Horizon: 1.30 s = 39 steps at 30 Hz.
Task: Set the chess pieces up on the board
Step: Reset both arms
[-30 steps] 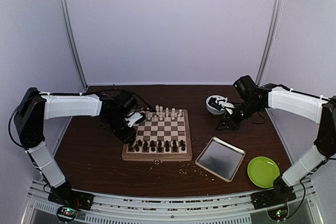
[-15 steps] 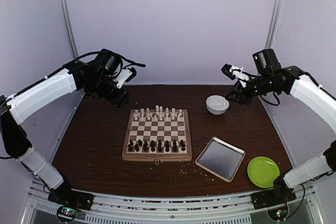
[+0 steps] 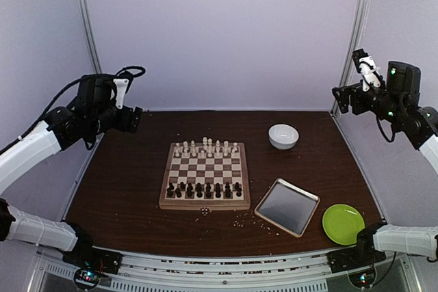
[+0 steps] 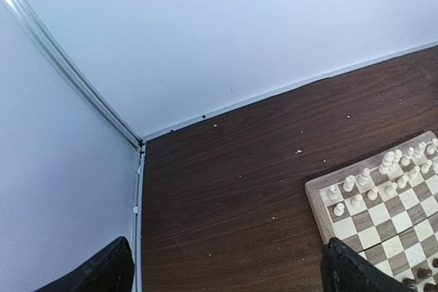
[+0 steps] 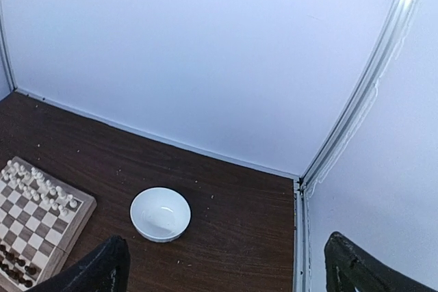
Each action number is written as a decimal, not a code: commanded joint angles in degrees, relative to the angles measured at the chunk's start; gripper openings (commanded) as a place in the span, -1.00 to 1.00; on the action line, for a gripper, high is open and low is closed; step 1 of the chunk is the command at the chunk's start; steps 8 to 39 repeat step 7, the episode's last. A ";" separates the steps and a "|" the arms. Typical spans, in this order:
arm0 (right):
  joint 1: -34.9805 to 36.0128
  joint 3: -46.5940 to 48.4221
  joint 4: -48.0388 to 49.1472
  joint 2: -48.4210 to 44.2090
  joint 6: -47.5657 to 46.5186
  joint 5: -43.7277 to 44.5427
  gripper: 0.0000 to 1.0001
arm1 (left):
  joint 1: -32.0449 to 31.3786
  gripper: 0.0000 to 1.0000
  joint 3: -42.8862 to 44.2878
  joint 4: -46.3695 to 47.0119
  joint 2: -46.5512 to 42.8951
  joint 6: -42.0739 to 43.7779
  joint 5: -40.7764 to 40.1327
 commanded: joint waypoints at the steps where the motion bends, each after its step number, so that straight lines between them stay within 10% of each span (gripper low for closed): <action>1: -3.00 -5.32 6.22 -1.13 7.59 1.71 0.99 | 1.67 0.96 -7.77 14.93 -2.74 -5.19 -7.09; 7: -11.16 -9.40 9.71 -1.77 13.52 -10.19 0.99 | 2.42 0.96 -7.69 12.75 -2.19 -8.16 -7.35; 39: -11.16 -9.40 9.71 -1.77 13.52 -10.19 0.99 | 2.42 0.96 -7.69 12.75 -2.19 -8.16 -7.35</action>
